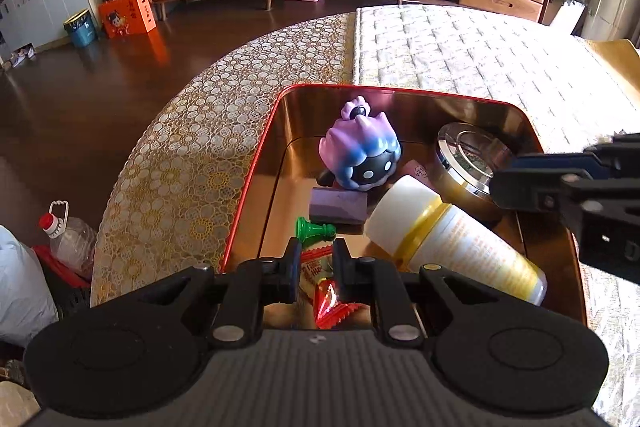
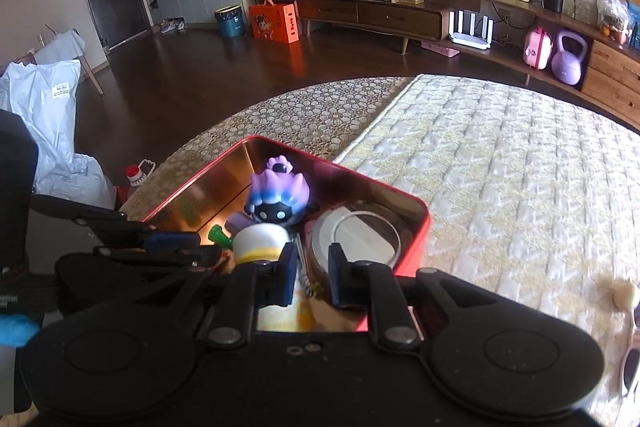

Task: Organize rigid objects
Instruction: 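Open the left tool to drop the green item while the right tool releases the clipper into the box, then move both tools back from the box to the item pile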

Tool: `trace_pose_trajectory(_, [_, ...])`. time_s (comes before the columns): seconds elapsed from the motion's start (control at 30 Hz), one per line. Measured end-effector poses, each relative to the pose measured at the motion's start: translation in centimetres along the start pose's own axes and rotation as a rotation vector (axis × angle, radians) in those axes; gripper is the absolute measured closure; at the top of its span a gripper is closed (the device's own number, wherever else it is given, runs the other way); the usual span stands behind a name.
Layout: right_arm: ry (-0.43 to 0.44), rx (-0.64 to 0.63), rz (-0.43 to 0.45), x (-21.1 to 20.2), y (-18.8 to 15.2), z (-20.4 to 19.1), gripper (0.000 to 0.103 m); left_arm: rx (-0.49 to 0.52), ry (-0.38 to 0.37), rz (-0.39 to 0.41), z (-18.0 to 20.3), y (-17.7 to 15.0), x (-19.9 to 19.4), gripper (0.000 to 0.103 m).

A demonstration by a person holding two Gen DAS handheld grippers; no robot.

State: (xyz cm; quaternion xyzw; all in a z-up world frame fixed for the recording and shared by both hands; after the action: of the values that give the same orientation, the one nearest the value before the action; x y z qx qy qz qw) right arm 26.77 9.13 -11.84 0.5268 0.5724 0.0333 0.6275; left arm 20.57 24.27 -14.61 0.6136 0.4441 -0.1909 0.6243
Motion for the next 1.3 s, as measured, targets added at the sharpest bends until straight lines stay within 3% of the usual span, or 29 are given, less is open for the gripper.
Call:
trace_pose_trajectory(0.43, [0.034,0.008,0.034,-4.6,-1.4,-0.9,0.073,-0.015,-0.006,0.040,0.3,-0.7,-3.9,0.087])
trace_pose_trajectory(0.5, [0.037,0.006,0.045,-5.3,-1.6,-1.2,0.065,-0.018,-0.003,0.053,0.4,-0.8,-4.7,0.087])
trace_pose_trajectory(0.57, [0.034,0.002,0.066,-6.2,-1.9,-1.3,0.047,-0.022,-0.005,0.065,0.6,-0.9,-5.5,0.087])
trace_pose_trajectory(0.77, [0.042,-0.003,0.101,-8.9,-2.8,-1.7,0.030,-0.023,-0.024,0.092,1.5,-1.4,-7.8,0.087])
trace_pose_trajectory(1.1, [0.049,-0.008,0.125,-12.8,-5.7,-1.3,0.020,-0.016,-0.081,0.117,4.4,-2.1,-10.9,0.087])
trace_pose_trajectory(1.17, [0.036,0.000,0.141,-13.7,-6.3,-0.8,0.017,-0.013,-0.096,0.120,5.2,-2.4,-11.4,0.083])
trace_pose_trajectory(1.27, [0.019,0.017,0.171,-15.2,-7.2,0.2,0.014,-0.008,-0.115,0.134,6.6,-2.7,-12.1,0.066])
trace_pose_trajectory(1.3, [0.010,0.025,0.181,-15.7,-7.5,0.5,0.013,-0.005,-0.121,0.144,7.1,-2.7,-12.3,0.051])
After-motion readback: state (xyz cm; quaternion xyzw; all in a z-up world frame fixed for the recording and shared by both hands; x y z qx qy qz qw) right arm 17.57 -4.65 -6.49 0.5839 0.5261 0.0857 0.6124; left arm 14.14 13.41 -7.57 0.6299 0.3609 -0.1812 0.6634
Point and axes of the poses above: each gripper's, at about its wrist camera, not at the fingertips, and x roughly the way its jaws point, z to its right, y to its top, the point moved 4 cm from there along x, roughly the way its jaws point, and after that the axes turned 6 degrees about y, right-handed, at the moved point
